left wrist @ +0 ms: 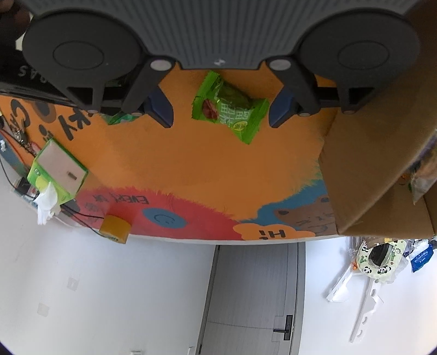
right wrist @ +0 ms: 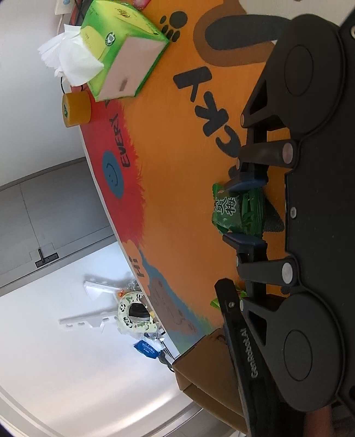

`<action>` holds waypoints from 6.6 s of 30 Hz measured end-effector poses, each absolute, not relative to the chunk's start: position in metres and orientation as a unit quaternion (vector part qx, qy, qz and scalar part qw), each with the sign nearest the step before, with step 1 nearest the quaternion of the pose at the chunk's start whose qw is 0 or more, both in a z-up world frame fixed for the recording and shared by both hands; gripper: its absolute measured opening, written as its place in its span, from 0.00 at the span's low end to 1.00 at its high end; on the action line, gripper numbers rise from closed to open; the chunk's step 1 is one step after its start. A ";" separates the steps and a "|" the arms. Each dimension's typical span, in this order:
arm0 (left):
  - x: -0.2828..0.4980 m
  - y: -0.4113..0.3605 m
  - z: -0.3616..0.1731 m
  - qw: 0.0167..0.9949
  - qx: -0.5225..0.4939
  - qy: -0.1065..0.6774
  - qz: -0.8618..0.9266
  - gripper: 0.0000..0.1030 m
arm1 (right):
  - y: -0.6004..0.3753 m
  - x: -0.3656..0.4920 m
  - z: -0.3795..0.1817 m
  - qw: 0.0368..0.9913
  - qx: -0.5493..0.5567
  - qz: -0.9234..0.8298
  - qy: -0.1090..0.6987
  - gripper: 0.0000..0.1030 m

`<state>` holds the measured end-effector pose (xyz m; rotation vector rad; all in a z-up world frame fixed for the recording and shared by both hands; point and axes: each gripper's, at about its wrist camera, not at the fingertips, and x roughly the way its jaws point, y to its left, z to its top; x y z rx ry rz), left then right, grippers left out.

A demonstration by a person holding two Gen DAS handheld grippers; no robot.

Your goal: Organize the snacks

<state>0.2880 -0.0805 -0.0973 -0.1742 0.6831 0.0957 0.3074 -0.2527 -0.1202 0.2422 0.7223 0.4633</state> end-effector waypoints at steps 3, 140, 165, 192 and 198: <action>0.289 -0.083 -0.102 0.938 -0.070 0.335 0.060 0.70 | -0.249 0.308 -0.122 0.903 0.115 0.220 0.351 0.39; 0.125 0.113 0.001 0.945 -0.173 0.232 0.153 0.83 | -0.088 0.216 -0.009 0.888 0.080 0.362 0.272 0.62; 0.094 0.058 0.005 0.944 -0.141 0.282 0.100 0.95 | -0.173 0.171 -0.007 0.909 0.092 0.292 0.281 1.00; 0.046 0.012 0.024 0.955 -0.083 0.280 0.058 1.00 | -0.224 0.099 0.008 0.930 0.064 0.248 0.265 1.00; 0.041 0.009 0.023 0.955 -0.070 0.283 0.055 1.00 | -0.225 0.096 0.005 0.929 0.063 0.248 0.267 1.00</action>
